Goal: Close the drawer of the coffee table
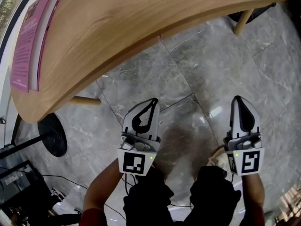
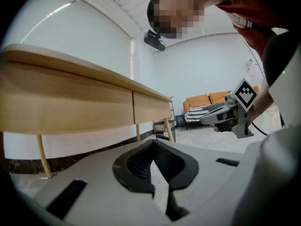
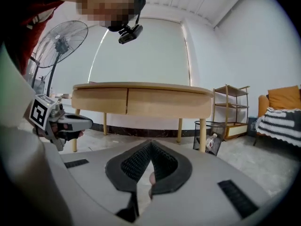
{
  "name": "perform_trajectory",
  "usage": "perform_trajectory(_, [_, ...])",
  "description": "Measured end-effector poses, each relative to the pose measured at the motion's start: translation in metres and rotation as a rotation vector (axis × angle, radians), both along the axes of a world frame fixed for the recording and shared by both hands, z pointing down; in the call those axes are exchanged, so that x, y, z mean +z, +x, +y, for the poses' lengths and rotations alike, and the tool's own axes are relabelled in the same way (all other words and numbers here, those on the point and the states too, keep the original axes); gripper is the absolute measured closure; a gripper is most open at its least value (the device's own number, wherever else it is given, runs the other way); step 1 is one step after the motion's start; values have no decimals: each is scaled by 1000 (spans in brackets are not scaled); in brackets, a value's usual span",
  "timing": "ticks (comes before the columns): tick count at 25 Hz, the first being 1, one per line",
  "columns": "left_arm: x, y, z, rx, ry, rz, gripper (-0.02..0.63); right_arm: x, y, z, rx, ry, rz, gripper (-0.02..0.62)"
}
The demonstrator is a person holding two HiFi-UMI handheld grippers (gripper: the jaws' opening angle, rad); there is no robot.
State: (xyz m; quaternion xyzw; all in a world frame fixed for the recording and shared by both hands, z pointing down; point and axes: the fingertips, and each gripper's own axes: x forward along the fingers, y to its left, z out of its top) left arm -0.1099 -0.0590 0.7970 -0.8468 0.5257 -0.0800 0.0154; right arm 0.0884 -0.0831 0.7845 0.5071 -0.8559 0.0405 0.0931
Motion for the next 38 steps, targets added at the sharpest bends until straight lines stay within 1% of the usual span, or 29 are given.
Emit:
perform_trajectory(3, [-46, -3, 10, -18, -53, 2, 600, -44, -3, 10, -4, -63, 29, 598])
perform_trajectory(5, [-87, -5, 14, -45, -81, 8, 599, -87, -8, 14, -6, -76, 12, 598])
perform_trajectory(7, [-134, -7, 19, -75, -104, 19, 600, -134, -13, 17, 4, -93, 7, 598])
perform_trajectory(9, [-188, -10, 24, -109, -131, 34, 600, -185, -17, 20, 27, -119, 31, 598])
perform_trajectory(11, [-243, -15, 31, -156, -163, 40, 600, -243, -22, 22, 34, -125, 52, 598])
perform_trajectory(12, [-270, -17, 34, -174, -184, 25, 600, -274, -24, 22, 38, -121, 60, 598])
perform_trajectory(14, [-320, -24, 41, -176, -236, -47, 600, -333, -30, 22, 45, -116, 66, 598])
perform_trajectory(15, [-348, -29, 43, -196, -244, -37, 600, -361, -34, 22, 42, -115, 73, 598])
perform_trajectory(16, [-378, -34, 43, -234, -239, 9, 600, -388, -37, 22, 35, -116, 81, 598])
perform_trajectory(17, [-409, -38, 44, -259, -225, 39, 600, -414, -40, 24, 29, -122, 85, 598])
perform_trajectory(19, [-469, -43, 47, -286, -186, 59, 600, -468, -44, 30, 25, -139, 80, 598])
perform_trajectory(20, [-498, -46, 50, -295, -167, 58, 600, -494, -46, 34, 25, -142, 73, 598])
perform_trajectory(22, [-552, -53, 51, -283, -120, 4, 600, -546, -52, 37, 27, -119, 52, 598])
perform_trajectory(23, [-576, -58, 50, -293, -99, 9, 600, -570, -55, 37, 31, -101, 40, 598])
perform_trajectory(24, [-598, -63, 48, -314, -91, 34, 600, -592, -56, 36, 36, -85, 28, 598])
perform_trajectory(26, [-638, -70, 51, -356, -100, 87, 600, -634, -56, 40, 47, -67, 9, 598])
perform_trajectory(28, [-678, -73, 55, -374, -91, 118, 600, -673, -54, 45, 54, -54, -4, 598])
perform_trajectory(31, [-730, -75, 60, -370, -57, 141, 600, -725, -58, 49, 19, -35, -2, 598])
perform_trajectory(33, [-759, -76, 60, -365, -37, 136, 600, -757, -59, 46, -5, -28, 18, 598])
perform_trajectory(35, [-792, -77, 56, -360, 21, 125, 600, -793, -56, 40, -2, 30, -11, 598])
perform_trajectory(38, [-839, -81, 54, -373, 151, 110, 600, -846, -49, 35, 17, 183, -41, 598])
